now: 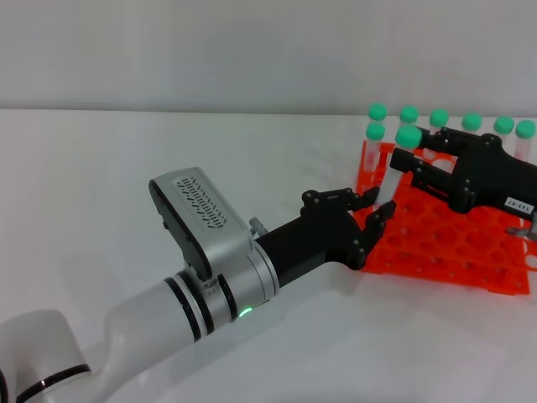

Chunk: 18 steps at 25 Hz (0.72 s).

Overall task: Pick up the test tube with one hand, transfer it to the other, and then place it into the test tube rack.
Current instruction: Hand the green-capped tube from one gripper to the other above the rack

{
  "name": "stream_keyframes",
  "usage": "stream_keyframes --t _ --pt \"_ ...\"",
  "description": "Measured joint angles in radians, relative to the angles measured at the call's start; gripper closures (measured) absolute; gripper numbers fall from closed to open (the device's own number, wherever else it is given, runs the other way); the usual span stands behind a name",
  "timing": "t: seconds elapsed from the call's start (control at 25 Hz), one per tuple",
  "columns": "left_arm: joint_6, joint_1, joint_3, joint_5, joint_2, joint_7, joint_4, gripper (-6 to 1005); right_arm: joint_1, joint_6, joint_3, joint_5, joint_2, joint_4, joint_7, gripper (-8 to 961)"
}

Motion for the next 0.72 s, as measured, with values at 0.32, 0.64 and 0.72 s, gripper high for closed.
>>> stream_keyframes --t 0.32,0.64,0.72 --pt "0.0 -0.002 0.0 0.003 -0.001 0.0 -0.002 690 0.009 0.001 0.002 -0.025 0.004 0.0 0.041 622" --pt "0.0 0.005 0.004 0.004 -0.001 0.0 -0.004 682 0.004 -0.009 0.016 -0.02 0.015 -0.005 0.041 657" --pt "0.0 0.007 0.005 0.004 -0.001 0.0 -0.004 680 0.003 -0.01 0.017 -0.023 0.016 -0.008 0.041 666"
